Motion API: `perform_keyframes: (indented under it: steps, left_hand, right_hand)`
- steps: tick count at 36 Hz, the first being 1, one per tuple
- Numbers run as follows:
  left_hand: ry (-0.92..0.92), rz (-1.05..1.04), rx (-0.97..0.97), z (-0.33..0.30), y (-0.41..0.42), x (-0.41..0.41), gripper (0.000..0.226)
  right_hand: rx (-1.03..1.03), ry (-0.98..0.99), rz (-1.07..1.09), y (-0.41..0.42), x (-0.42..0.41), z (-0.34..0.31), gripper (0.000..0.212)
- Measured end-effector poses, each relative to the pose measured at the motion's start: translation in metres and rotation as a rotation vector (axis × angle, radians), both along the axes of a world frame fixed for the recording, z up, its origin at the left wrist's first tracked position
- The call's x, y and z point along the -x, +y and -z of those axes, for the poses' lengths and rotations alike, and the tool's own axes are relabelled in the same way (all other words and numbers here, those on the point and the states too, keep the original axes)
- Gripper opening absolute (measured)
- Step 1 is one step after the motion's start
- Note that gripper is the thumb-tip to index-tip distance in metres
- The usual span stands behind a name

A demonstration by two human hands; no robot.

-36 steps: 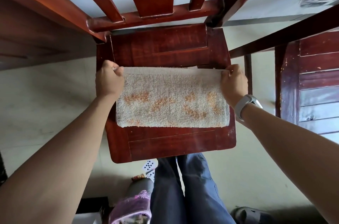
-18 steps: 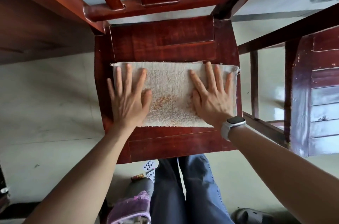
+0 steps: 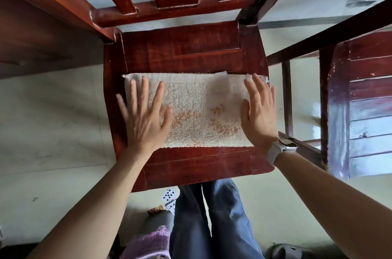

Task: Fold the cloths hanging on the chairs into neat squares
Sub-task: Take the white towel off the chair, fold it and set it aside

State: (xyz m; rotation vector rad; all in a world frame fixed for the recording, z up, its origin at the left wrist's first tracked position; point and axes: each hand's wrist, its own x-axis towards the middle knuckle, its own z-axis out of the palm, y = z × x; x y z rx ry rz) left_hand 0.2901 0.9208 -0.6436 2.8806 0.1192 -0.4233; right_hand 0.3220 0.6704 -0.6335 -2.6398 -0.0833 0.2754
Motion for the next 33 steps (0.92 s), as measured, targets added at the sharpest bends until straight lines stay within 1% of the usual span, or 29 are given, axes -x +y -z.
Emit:
perform_keyframes:
  steps: [2, 3, 5, 7, 9, 12, 16, 21, 23, 25, 27, 29, 31, 33]
  left_hand:
    - [-0.026, 0.038, 0.009, -0.006, -0.011, 0.005, 0.058]
    - [-0.027, 0.071, 0.010, -0.008, -0.018, 0.008, 0.058]
    - [0.002, 0.141, 0.011, -0.009, -0.033, 0.014, 0.059]
    - [0.048, 0.182, 0.007, -0.006, -0.045, 0.019, 0.062]
    - [0.094, 0.189, -0.017, -0.001, -0.051, 0.024, 0.065]
    - [0.146, 0.172, -0.050, 0.006, -0.053, 0.027, 0.066]
    - [0.184, 0.186, -0.078, 0.008, -0.052, 0.024, 0.066]
    - [0.187, 0.188, -0.065, 0.007, -0.050, 0.023, 0.066]
    - [0.201, 0.191, -0.055, 0.005, -0.050, 0.022, 0.066]
    - [0.205, 0.197, -0.036, 0.002, -0.050, 0.020, 0.067]
    - [0.190, 0.196, 0.017, -0.003, -0.050, 0.017, 0.065]
    - [0.179, 0.150, 0.124, -0.010, -0.050, 0.012, 0.058]
    - [0.144, 0.050, 0.272, -0.021, -0.050, 0.009, 0.045]
    - [0.069, -0.109, 0.448, -0.034, -0.051, 0.008, 0.031]
  right_hand:
    - [0.007, -0.029, 0.184, -0.007, 0.005, -0.005, 0.039]
    - [0.020, -0.011, 0.283, -0.009, 0.007, -0.007, 0.034]
    - [0.031, 0.097, 0.466, -0.013, 0.010, -0.007, 0.025]
    - [0.032, 0.217, 0.582, -0.015, 0.014, -0.005, 0.029]
    - [0.024, 0.289, 0.632, -0.016, 0.015, -0.004, 0.031]
    - [0.013, 0.327, 0.656, -0.018, 0.012, 0.000, 0.029]
    - [0.045, 0.411, 0.610, -0.017, 0.005, 0.008, 0.028]
    - [0.045, 0.503, 0.591, -0.012, -0.001, 0.002, 0.015]
    - [0.012, 0.500, 0.600, -0.011, 0.000, -0.005, 0.010]
    - [-0.078, 0.494, 0.617, -0.013, 0.000, -0.013, 0.007]
    - [-0.232, 0.507, 0.671, -0.015, -0.002, -0.022, 0.012]
    - [-0.361, 0.537, 0.717, -0.018, -0.006, -0.032, 0.024]
    - [-0.449, 0.567, 0.691, -0.019, -0.011, -0.041, 0.034]
    - [-0.494, 0.586, 0.634, -0.011, -0.016, -0.053, 0.034]
